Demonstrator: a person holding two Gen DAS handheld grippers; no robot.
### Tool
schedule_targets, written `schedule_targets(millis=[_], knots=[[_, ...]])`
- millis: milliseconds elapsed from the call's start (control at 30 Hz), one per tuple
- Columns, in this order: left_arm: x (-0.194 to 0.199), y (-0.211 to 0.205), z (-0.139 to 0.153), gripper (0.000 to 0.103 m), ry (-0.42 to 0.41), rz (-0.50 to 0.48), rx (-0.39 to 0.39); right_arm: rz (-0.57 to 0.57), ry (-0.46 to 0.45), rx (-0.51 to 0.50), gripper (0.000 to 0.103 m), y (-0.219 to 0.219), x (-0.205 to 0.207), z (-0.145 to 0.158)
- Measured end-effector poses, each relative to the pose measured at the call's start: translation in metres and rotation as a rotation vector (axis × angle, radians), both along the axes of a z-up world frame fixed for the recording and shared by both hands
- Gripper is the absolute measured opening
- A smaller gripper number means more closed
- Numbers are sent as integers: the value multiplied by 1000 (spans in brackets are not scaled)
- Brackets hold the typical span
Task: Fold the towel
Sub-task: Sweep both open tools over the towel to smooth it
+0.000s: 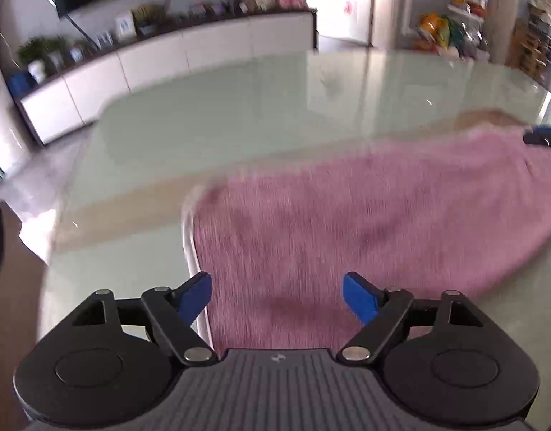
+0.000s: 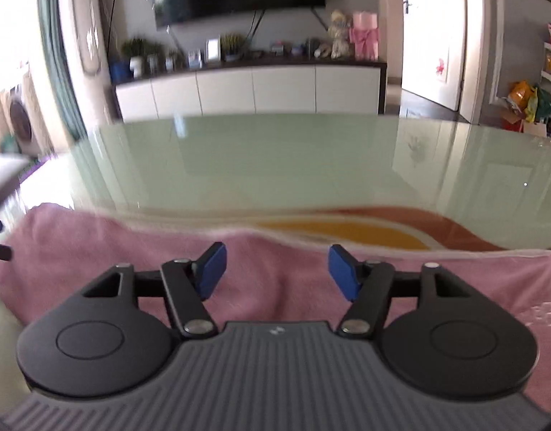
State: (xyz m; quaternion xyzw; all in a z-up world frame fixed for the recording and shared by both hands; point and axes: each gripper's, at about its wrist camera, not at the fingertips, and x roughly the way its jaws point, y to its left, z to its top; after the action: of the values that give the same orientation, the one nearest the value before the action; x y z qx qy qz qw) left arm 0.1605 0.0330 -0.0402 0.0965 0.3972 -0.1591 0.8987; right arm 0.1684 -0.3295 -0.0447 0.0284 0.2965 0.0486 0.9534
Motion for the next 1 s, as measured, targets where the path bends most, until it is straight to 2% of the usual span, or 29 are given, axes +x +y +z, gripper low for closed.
schedule_targets(millis=[33,133,200,233,267,333,433,500,567,600,633,667,733,767,833,867,900,967,1000], knots=[[10,-12,4,91,-9,2,-25,-34,-4,-27,65,9,7,-2],[38,-34,-4,92,48,24,-57,-159,39,-72,65,8,22,-15],[48,-37,-18,91,75,39,-44,-169,93,-63,66,-11,23,-28],[50,-37,-25,95,82,45,-31,-162,103,-63,65,-19,21,-33],[51,-36,-30,96,81,43,-26,-161,100,-81,72,-25,17,-35],[46,-28,-32,97,63,11,-27,-209,115,-81,80,-62,13,-38],[44,-20,-33,103,62,12,-18,-300,107,-102,82,-113,10,-40],[45,-12,-33,103,62,22,-16,-339,98,-110,75,-133,7,-39],[45,-12,-30,98,60,37,-8,-388,82,-104,69,-143,0,-31],[45,-13,-26,90,54,62,-8,-388,58,-48,69,-142,-6,-25],[45,-16,-22,87,44,89,-18,-371,28,-7,71,-136,-12,-20],[45,-19,-19,87,34,100,-35,-326,-9,-7,77,-121,-15,-15],[42,-37,-13,96,4,78,-76,-237,-58,-54,81,-89,-17,-13],[43,-46,-13,96,0,60,-69,-191,-64,-65,81,-76,-16,-15],[43,-66,-22,96,4,16,-9,-146,-39,-66,81,-66,-9,-24],[44,-71,-28,96,14,10,19,-149,-11,-57,80,-70,-6,-29],[45,-68,-32,102,20,18,11,-164,16,-33,80,-82,-4,-33],[45,-54,-41,103,19,40,-40,-196,79,52,79,-117,-3,-44],[44,-48,-42,103,11,37,-41,-179,69,75,79,-129,-5,-44]])
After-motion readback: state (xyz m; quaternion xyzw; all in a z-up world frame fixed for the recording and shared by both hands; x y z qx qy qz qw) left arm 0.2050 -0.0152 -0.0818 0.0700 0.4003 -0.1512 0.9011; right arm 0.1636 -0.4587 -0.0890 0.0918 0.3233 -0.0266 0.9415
